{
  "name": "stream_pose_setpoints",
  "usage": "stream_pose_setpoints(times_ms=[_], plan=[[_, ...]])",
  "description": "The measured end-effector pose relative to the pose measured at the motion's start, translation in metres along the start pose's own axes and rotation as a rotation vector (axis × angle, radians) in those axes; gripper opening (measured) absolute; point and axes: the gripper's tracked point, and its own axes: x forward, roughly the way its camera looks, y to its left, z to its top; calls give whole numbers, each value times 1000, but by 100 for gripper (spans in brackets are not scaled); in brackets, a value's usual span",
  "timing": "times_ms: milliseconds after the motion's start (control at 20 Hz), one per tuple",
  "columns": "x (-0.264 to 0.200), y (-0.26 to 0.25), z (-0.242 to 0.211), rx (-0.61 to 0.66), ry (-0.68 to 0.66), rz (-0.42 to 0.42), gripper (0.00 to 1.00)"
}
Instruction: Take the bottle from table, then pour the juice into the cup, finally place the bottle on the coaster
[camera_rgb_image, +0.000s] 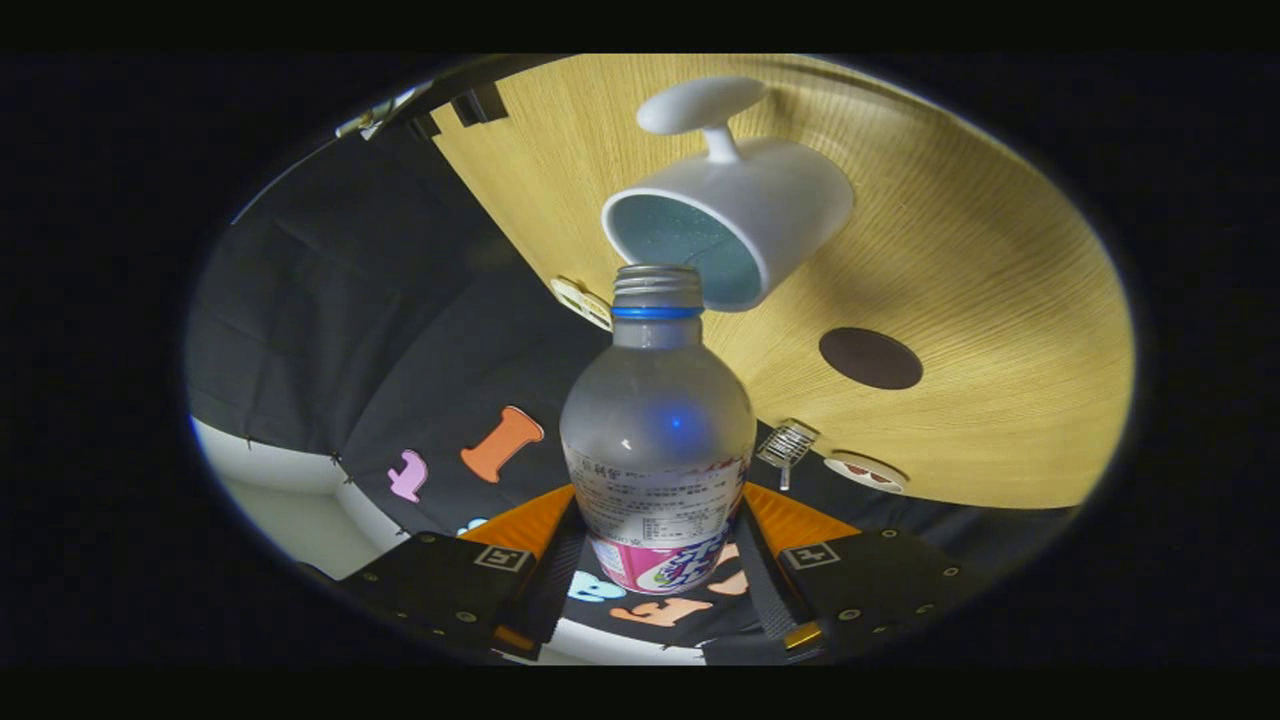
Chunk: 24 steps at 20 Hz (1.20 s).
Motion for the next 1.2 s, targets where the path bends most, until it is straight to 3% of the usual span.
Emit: stream_pose_setpoints(times_ms=[550, 850, 1000, 1200], plan=[[-2, -2, 3, -18, -6, 3, 76], [-4, -9, 6, -117, -29, -5, 76], [-5, -11, 7, -245, -46, 11, 76], [-11, -19, 3, -506, -64, -3, 76]])
